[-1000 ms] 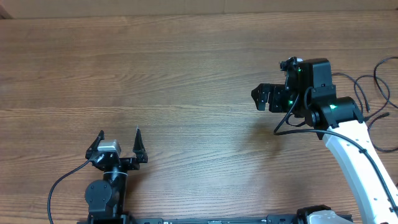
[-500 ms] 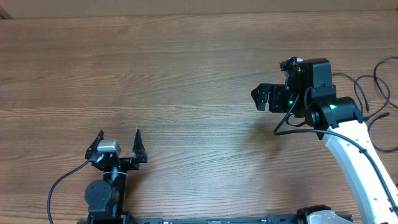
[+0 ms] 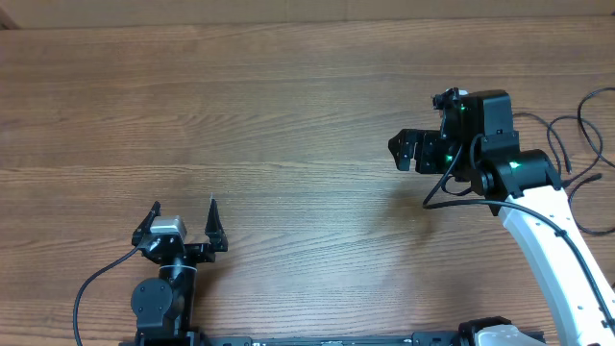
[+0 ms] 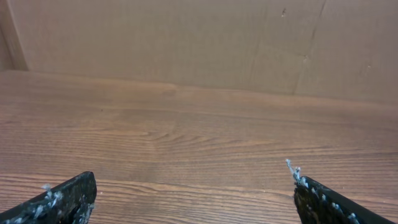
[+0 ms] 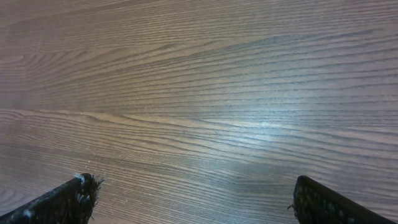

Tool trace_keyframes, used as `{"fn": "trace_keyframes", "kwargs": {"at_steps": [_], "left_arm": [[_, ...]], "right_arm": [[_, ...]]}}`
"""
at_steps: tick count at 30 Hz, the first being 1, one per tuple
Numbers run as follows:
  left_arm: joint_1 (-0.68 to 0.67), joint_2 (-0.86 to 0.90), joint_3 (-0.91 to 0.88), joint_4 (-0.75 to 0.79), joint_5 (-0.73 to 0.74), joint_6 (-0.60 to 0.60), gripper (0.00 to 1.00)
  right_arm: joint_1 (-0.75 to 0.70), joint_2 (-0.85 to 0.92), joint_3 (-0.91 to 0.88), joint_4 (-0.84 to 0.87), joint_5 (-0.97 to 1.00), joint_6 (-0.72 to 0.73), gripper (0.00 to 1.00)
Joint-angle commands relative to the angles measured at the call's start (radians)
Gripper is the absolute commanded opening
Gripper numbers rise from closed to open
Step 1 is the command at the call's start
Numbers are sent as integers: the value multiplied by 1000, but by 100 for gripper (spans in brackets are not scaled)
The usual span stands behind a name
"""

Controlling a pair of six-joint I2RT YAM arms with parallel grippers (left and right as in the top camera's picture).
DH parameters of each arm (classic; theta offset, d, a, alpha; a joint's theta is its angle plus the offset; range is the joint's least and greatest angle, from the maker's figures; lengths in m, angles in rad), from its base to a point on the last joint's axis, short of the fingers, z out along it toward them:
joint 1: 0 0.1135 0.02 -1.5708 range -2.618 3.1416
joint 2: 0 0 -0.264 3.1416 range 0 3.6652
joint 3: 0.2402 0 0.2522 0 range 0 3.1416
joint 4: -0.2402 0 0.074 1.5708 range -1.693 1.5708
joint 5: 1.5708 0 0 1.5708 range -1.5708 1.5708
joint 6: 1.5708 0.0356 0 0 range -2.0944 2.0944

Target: Untangle cables

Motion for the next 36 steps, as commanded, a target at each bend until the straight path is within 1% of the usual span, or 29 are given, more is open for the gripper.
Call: {"fn": "trace_keyframes", "kwargs": {"at_steps": [1,18,23,27,32,36], "left_arm": [[5,-10,-4,-1,4,13,100],[5,-10,-4,-1,4,13,100],[5,-10,-4,-1,5,13,100],[5,-10,-4,-1,5,13,99],[5,-10,-4,-1,5,13,100],[5,-10,-4,-1,5,13,100]], "right_arm": [[4,-14,5,3,-7,3,100],[3,-2,5,-5,-3,3,100],[3,-15,-2,-21,42,-5,100],[3,-71,-62,17,64,-5,100],[2,-194,-221,175,69,-5,100],[1,-290,-318,248,105,-5,100]]}}
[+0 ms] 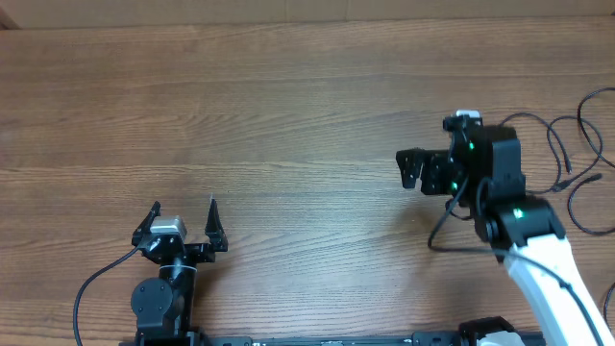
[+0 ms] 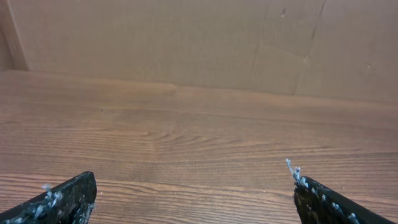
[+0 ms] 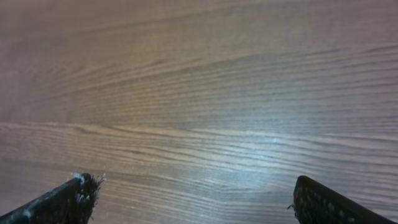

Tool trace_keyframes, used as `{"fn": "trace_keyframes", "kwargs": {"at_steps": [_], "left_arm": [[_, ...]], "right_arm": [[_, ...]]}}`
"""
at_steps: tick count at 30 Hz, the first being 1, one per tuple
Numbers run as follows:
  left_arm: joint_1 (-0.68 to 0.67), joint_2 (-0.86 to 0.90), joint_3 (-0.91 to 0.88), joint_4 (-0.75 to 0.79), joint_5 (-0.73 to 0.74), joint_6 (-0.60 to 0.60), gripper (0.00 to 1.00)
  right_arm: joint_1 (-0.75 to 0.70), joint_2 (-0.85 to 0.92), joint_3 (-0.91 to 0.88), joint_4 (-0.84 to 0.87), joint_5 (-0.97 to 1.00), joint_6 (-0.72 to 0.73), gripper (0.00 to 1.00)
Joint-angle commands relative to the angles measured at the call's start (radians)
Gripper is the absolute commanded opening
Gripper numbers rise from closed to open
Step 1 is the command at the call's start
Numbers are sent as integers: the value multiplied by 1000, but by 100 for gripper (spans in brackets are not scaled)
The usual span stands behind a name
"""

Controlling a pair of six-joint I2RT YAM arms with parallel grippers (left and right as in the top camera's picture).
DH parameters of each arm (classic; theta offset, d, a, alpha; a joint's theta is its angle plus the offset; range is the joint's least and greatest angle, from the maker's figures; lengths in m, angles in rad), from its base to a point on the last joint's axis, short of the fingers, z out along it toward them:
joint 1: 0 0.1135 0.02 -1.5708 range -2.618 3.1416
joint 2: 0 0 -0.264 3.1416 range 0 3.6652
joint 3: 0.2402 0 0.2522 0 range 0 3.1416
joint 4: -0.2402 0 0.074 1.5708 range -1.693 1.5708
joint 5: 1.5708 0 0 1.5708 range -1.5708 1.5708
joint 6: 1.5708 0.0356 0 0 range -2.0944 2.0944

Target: Untangle cables

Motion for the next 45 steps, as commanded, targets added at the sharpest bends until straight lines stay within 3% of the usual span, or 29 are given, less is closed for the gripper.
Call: {"fn": "trace_keyframes", "kwargs": {"at_steps": [1,9,21,37,45], "left_arm": [[5,-10,-4,-1,5,13,100],[5,-10,-4,-1,5,13,100],[5,-10,-4,-1,5,13,100],[5,-10,-4,-1,4,13,100],[5,-10,-4,-1,4,12,100]], "right_arm": [[1,-87,-71,51,46,-4,100],[0,-244,-272,342,63,-35,100],[-36,-450,-566,625,60,-34,100],[-38,-546,-651,672,46,-31,100],[-38,-578,-791,864,3,-26,100]]}}
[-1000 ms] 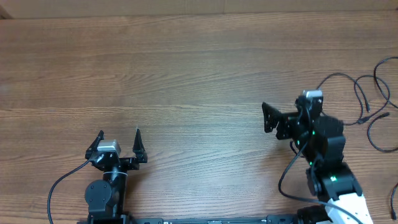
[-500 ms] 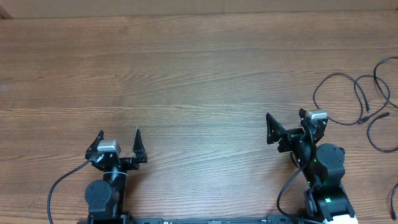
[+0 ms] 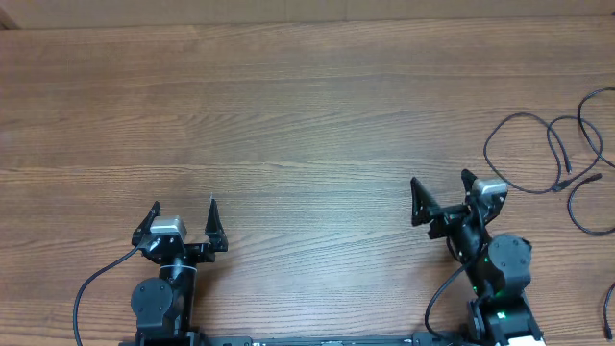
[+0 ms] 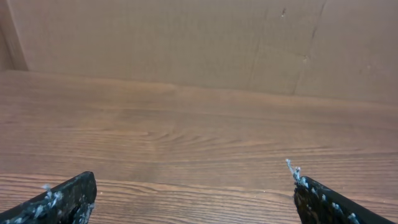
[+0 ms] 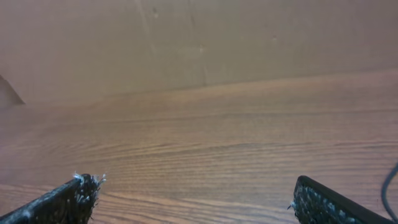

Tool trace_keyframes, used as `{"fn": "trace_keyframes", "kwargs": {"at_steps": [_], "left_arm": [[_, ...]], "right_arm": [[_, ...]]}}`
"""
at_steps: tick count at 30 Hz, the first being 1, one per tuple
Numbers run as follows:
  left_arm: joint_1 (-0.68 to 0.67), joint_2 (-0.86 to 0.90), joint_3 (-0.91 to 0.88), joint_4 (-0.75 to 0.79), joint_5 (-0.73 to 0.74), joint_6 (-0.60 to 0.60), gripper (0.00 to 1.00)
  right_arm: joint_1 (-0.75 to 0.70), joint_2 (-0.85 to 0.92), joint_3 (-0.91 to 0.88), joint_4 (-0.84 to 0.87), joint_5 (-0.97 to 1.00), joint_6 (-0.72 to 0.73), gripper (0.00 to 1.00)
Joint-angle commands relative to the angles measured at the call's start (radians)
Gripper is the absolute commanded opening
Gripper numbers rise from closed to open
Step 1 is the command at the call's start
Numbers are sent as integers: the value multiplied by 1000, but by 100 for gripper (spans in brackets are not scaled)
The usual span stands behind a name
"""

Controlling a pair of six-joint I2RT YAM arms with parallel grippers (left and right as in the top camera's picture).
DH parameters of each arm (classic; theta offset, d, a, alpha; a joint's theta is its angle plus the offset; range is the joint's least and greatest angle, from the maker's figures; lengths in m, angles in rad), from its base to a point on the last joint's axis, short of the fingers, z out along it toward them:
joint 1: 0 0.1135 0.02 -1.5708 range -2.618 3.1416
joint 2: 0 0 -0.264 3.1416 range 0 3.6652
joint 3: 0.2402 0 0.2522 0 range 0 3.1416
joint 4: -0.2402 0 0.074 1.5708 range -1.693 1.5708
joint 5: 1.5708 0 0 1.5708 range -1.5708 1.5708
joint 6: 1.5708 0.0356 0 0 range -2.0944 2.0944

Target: Untangle cables

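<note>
Thin black cables (image 3: 557, 159) lie looped on the wooden table (image 3: 288, 115) at its right edge; a sliver of one cable (image 5: 392, 180) shows at the right border of the right wrist view. My right gripper (image 3: 442, 192) stands open near the front edge, left of the cables and apart from them, with nothing between its fingers (image 5: 323, 202). My left gripper (image 3: 184, 213) stands open at the front left, nothing between its fingers (image 4: 65, 196), far from the cables.
A brown cardboard wall (image 4: 186, 37) rises along the table's far edge. Each arm's own black lead runs by its base at the front edge, the left one (image 3: 96, 288) curving out to the left.
My right arm has drawn back from mid-table on the right to the front edge; its gripper, still open, now faces the far wall. The cable loops show uncovered. The left arm has not moved.
My right gripper was open and low over the table at mid-right, the arm covering part of the cables. Then it sat slightly nearer the front. Now it rests folded at the front edge, with the cables lying where they were. The left gripper stayed open throughout.
</note>
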Motion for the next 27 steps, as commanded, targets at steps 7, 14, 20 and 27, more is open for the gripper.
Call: {"fn": "trace_keyframes", "kwargs": {"at_steps": [7,14,20,27], "left_arm": [[5,-10,-4,0,4,13,100],[5,-10,-4,0,5,13,99],[5,-10,-4,-1,5,13,100],[5,-10,-4,0,5,13,99]], "right_arm": [[-5,-141,-93,-19,-30,-1,100],[-23,-251,-93,-144,-30,-1,100],[-66,-348,-93,-274,-35,-4,100],[-83,-512,-93,-344,-48,-4,100]]}}
